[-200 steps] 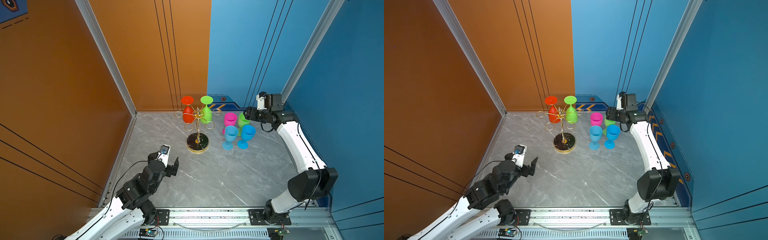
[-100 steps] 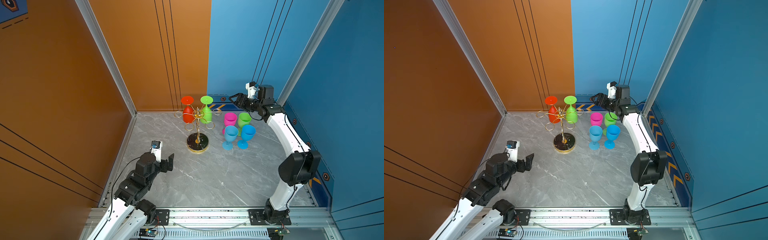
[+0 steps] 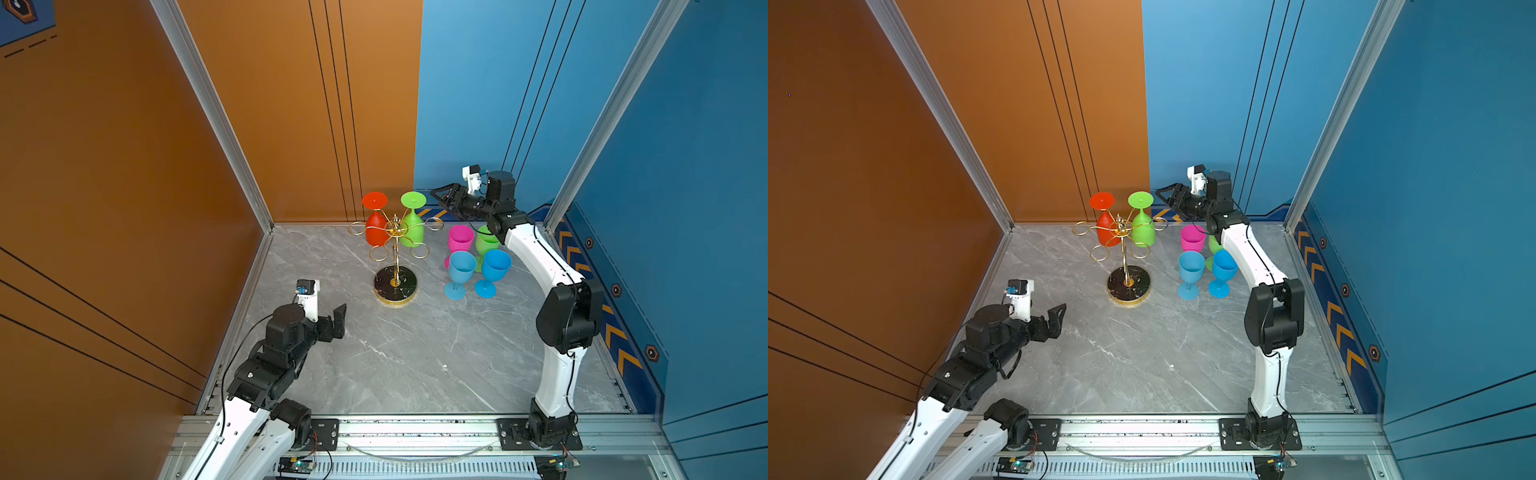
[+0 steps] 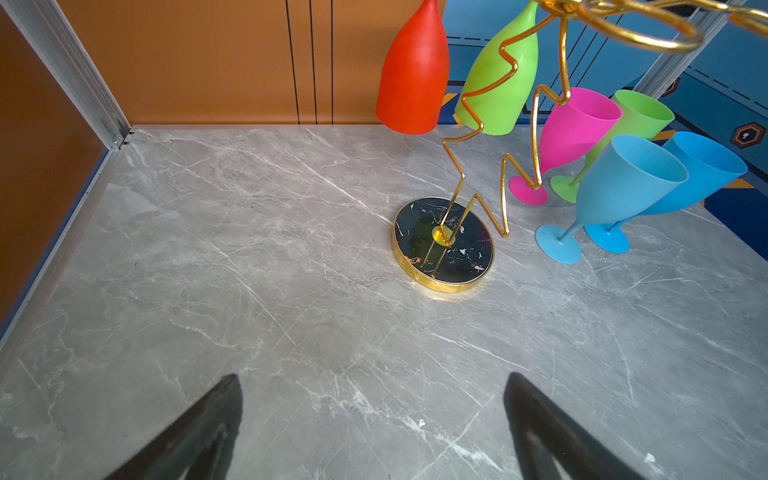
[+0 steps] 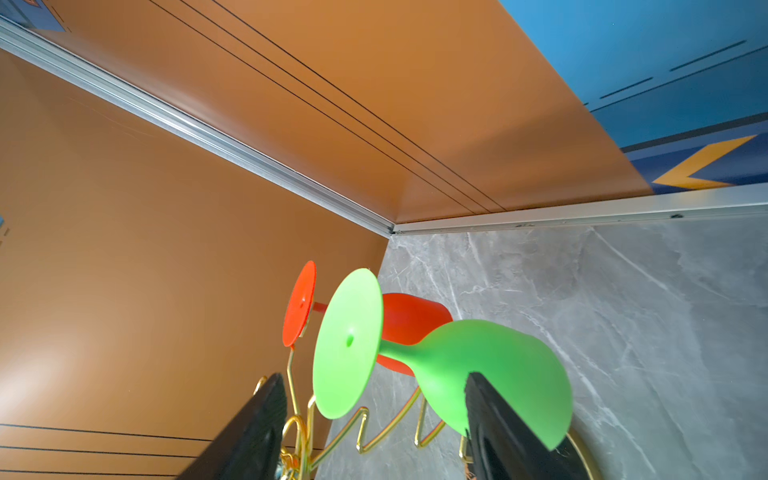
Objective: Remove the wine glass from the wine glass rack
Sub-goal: 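Reach the right gripper to the foot of the green glass on the rack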
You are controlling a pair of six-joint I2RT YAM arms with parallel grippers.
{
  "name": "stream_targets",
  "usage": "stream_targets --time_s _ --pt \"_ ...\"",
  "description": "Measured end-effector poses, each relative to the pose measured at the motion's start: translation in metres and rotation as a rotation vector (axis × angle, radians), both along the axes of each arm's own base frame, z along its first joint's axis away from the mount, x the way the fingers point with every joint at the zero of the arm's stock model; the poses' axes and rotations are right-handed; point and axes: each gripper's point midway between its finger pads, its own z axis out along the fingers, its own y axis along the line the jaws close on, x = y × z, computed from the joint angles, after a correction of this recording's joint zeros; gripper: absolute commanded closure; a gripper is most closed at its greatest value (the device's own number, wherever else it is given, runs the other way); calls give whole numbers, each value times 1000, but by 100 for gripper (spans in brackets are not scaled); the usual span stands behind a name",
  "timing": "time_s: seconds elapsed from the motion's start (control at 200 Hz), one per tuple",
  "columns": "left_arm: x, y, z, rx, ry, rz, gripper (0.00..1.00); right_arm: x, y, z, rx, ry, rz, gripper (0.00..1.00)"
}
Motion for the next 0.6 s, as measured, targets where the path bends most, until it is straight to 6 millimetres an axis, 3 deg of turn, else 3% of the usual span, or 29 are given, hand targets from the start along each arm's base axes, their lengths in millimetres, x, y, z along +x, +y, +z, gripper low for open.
stream_targets --time_s 0.385,0.601 --pt "1 -1 5 -15 -17 -2 2 3 21 1 34 13 43 54" --pt "1 0 6 -17 -22 -1 2 8 28 -17 31 50 53 62"
